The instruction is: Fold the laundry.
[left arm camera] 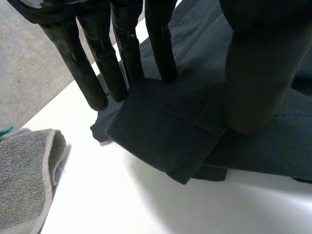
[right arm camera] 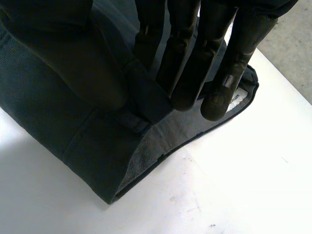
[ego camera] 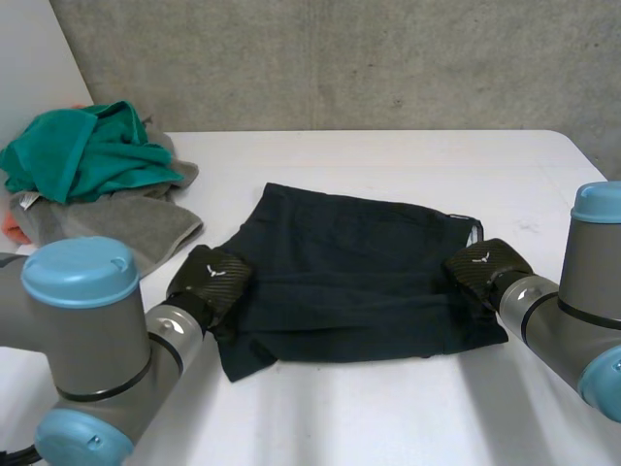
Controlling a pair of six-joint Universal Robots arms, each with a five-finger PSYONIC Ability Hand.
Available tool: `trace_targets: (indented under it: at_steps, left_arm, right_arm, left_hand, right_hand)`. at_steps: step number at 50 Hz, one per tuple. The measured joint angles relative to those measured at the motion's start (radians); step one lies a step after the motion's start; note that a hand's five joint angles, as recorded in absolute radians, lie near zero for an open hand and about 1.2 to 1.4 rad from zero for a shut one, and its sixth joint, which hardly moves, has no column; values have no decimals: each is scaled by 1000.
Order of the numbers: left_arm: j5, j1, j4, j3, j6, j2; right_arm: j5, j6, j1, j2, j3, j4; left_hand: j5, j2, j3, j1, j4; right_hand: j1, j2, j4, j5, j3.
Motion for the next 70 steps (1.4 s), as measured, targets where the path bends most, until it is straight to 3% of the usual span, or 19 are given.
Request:
trace_targets:
  at_steps: [5, 9, 13, 19, 23, 26, 35, 41, 49, 54, 58, 60, 61, 63, 67, 70]
  left_arm:
    - [2, -1, 0, 38, 0, -51]
    - [3, -2, 0, 65, 0, -84]
    - [2, -4, -2, 77, 0, -81]
    - [0, -10, -49, 75, 3, 62]
    - [1, -14, -147, 75, 6, 185]
    - [14, -15, -294, 83, 9, 280]
    - [92, -10, -648, 92, 14, 397]
    - [131, -10, -727, 68, 15, 395]
    - [136, -9, -674, 72, 20, 295]
    - [133, -4, -561, 175, 56, 177]
    - [131, -1, -401, 330, 115, 34]
    - [131, -1, -388, 343, 120, 22]
    - [131, 0, -303, 429, 155, -67]
    - [132, 1, -239, 496, 180, -139]
    - [133, 2, -184, 556, 201, -207]
    - [138, 2, -100, 664, 221, -334]
  right_arm:
    - [1, 0, -2, 0, 2, -8]
    - [3, -1, -3, 0, 3, -11]
    - [6, -7, -4, -3, 3, -10]
    - [9, -61, -4, -64, -7, 28]
    - [9, -140, -8, -143, -11, 88]
    - [9, -232, -11, -226, -11, 167]
    - [7, -390, -13, -405, 21, 396]
    - [-9, -408, -13, -464, 82, 478]
    - [-19, -409, -13, -438, 149, 456]
    - [-15, -399, -13, -374, 108, 363]
    - [-1, -386, -11, -273, 22, 263]
    - [2, -384, -10, -256, 9, 251]
    - [7, -380, -9, -235, -7, 236]
    - [40, -355, -2, -129, -80, 170]
    - [54, -346, 0, -94, -104, 149]
    - [110, -330, 4, 29, -180, 53]
  left_hand:
    - [140, 153, 153, 138, 151]
    - [461, 480, 475, 439, 480]
    - [531, 566, 562, 488, 569]
    - [531, 572, 569, 488, 575]
    - [531, 575, 569, 488, 575]
    - [531, 576, 569, 488, 575]
    - [531, 576, 569, 488, 579]
    - [531, 576, 569, 488, 579]
    - [545, 576, 572, 488, 579]
    - [545, 578, 573, 489, 579]
    - [545, 578, 573, 490, 579]
    - [545, 578, 573, 490, 579]
    - [545, 579, 573, 490, 579]
    - [545, 579, 573, 490, 579]
    - [545, 579, 573, 490, 579]
    - [545, 579, 574, 490, 579]
  right_hand:
    - [0, 0, 0, 0, 0]
    - [0, 0, 0, 0, 0]
    - [0, 0, 0, 0, 0]
    - [0, 0, 0, 0, 0]
    - [0, 0, 0, 0, 0]
    - [0, 0, 0, 0, 0]
    - [0, 0, 0, 0, 0]
    - [0, 0, 1, 0, 0]
    - [0, 0, 1, 0, 0]
    - [0, 0, 1, 0, 0]
    - [0, 0, 1, 0, 0]
    - [0, 0, 1, 0, 0]
    - [0, 0, 1, 0, 0]
    - [0, 0, 1, 1, 1]
    - [0, 0, 1, 1, 3]
    - [0, 0, 1, 1, 3]
